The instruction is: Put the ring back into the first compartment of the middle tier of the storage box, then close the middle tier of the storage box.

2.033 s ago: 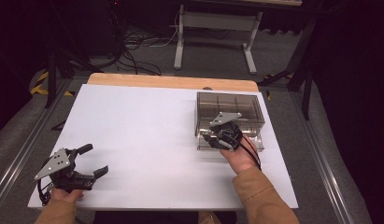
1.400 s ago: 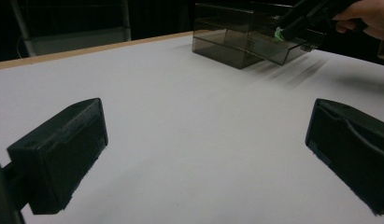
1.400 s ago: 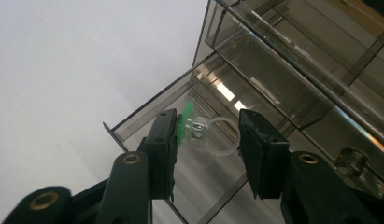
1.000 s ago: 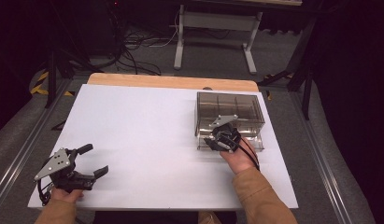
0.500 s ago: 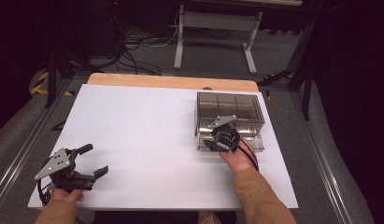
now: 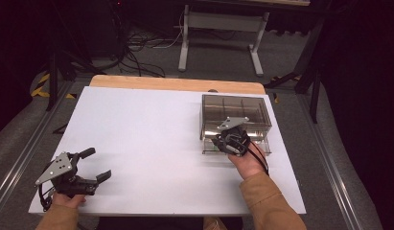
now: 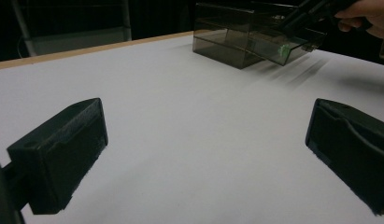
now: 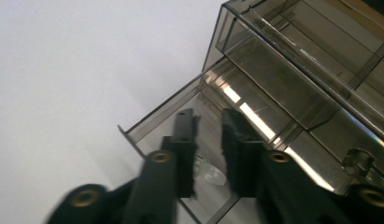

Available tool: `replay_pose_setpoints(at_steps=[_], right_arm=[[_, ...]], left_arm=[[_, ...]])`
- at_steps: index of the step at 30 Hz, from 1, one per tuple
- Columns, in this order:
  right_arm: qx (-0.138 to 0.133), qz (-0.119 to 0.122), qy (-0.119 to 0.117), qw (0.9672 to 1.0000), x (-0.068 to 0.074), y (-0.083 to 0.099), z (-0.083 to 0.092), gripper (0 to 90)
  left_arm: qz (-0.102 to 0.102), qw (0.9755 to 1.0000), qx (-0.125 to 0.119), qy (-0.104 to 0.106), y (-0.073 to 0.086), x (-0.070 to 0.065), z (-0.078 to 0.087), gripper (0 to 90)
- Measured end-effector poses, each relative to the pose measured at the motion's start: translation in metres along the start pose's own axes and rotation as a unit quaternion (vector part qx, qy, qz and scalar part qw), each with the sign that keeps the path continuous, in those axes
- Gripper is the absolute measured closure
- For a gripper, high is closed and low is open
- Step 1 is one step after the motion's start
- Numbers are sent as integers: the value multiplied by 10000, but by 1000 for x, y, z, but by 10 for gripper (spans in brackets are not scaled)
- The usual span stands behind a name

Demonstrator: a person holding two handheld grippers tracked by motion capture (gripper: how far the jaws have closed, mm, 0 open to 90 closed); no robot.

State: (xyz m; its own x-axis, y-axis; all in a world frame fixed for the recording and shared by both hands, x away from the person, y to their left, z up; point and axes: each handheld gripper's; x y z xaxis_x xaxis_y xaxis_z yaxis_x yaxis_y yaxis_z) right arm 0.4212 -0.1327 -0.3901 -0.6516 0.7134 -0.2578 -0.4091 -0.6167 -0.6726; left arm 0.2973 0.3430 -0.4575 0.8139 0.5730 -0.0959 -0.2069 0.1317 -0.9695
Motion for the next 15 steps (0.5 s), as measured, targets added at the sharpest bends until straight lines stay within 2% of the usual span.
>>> replay_pose_setpoints(at_steps=[2, 3, 11, 15], right_arm=[[-24, 9, -60, 10000, -1, 0, 3, 882], [-36, 17, -88, 10000, -1, -1, 6, 900], [-54, 152, -368, 9992, -3, 2, 20, 900], [-19, 212, -409, 9989, -6, 7, 25, 900]], left_arm=[[10, 10000, -4, 1, 0, 0, 0, 2], [11, 10000, -6, 1, 0, 0, 0, 1], [19, 10000, 7, 3, 0, 0, 0, 2], [7, 10000, 1, 0, 0, 0, 0, 2]])
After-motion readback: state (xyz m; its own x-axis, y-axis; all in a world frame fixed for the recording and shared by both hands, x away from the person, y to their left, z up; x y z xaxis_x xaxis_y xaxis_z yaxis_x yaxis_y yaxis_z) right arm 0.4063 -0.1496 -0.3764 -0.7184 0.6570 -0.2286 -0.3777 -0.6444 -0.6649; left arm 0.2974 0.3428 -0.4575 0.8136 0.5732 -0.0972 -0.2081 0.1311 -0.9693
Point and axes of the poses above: each handheld gripper's, and its own axes: z roughly backward along the jaws, y roughly out of its underside, x roughly to its left, and after that the axes turned 10 degrees about y, right-handed
